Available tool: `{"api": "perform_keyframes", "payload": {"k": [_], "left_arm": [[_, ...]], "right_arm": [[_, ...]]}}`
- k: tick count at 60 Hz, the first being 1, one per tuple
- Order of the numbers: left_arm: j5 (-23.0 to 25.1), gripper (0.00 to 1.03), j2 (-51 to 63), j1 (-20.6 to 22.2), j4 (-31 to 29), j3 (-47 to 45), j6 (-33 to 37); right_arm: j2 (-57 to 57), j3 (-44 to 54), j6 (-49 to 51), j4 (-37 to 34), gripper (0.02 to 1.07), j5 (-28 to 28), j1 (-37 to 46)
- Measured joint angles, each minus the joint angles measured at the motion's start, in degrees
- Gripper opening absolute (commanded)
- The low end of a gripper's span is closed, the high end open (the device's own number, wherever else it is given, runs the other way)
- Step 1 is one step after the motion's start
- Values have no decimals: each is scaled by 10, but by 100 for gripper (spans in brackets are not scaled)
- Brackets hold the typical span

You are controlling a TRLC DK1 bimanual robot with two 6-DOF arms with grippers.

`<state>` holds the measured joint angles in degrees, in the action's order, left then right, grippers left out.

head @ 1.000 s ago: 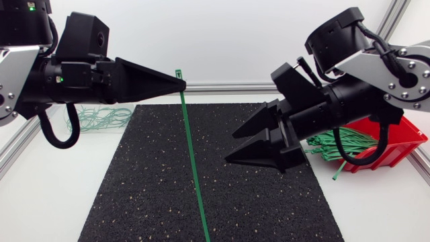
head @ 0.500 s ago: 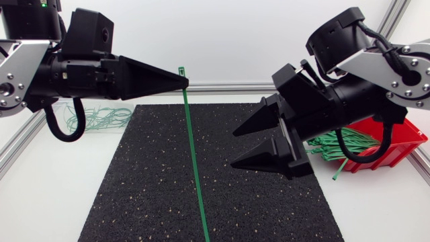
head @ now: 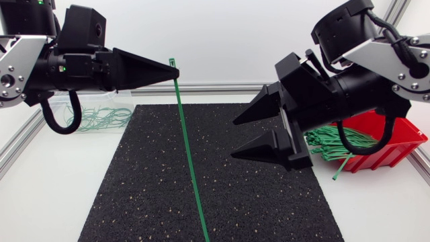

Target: Take a green cable tie from the red box, thread the tail through the head to close it, then place it in the transparent bin on the left.

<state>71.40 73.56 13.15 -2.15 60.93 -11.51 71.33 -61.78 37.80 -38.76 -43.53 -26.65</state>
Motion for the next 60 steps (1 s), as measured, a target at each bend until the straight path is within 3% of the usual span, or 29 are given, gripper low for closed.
{"api": "perform_keyframes", "payload": {"k": [7,20,27,48,60], "left_arm": [[0,3,0,0,-4,0,0],[0,3,6,-1,-17,12,0],[0,3,8,-7,-30,19,0],[2,3,43,-15,-66,48,0],[2,3,52,-16,-75,52,0]], "right_arm": [[0,-1,15,0,102,21,-7],[-1,-9,15,6,102,129,-41],[-3,-1,28,60,102,204,-75],[-8,7,169,39,102,289,-133],[-9,13,202,72,102,319,-160]]}}
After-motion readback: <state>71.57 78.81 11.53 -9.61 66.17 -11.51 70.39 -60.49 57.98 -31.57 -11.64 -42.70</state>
